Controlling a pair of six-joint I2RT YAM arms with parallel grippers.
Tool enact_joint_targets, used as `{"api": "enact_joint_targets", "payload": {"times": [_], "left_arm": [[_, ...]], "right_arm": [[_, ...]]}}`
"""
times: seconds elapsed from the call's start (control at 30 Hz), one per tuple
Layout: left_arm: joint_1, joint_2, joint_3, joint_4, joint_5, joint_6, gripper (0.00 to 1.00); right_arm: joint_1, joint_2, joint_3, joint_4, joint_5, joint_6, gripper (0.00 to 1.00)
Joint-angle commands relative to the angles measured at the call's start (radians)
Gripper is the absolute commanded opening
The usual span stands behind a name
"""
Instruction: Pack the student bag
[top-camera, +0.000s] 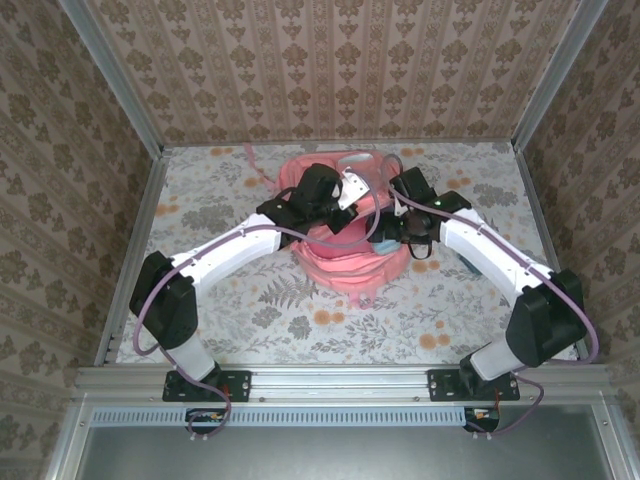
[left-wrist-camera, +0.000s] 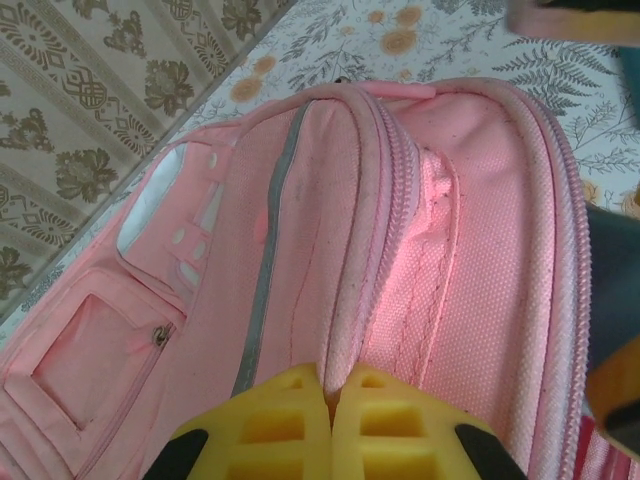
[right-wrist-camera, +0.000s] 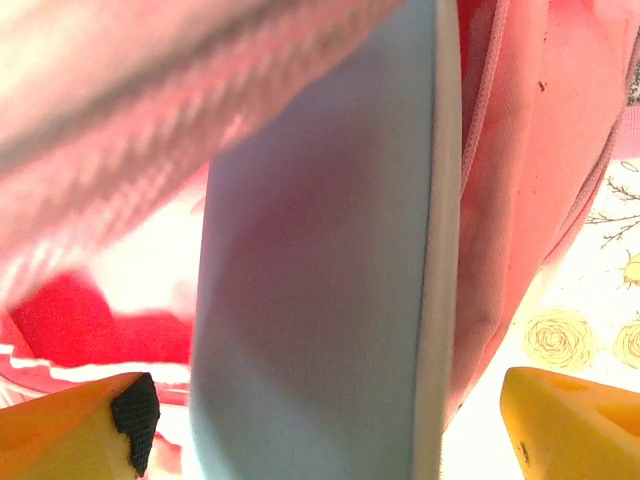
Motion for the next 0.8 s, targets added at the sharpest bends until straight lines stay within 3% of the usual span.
{"api": "enact_joint_targets", "payload": {"times": [0.0,0.13,0.23,0.47,0.77], "left_arm": [[-0.006,-0.005,0.065,0.042,0.0,-0.039,0.0],[-0.006,-0.005,0.068,0.039,0.006,-0.041,0.0],[-0.006,-0.005,0.069,0.036,0.009,-0.041,0.0],[-0.006,-0.006,0.073,0.037,0.015,-0.042,0.0],[-0.006,-0.007,0.074,0.022,0.013,-0.041,0.0]], "right_arm": [[0.001,-0.093,-0.049,0.016,-0.021,0.014,0.91],[0.0,-0.21,-0.141,0.011,-0.027,0.089,0.87],[0.0,-0.274,-0.22,0.059,-0.106,0.152,0.78],[0.034,-0.256,-0.34,0.298,-0.327,0.295,0.39],[0.077,-0.126,-0.329,0.399,-0.269,0.349,0.24]]}}
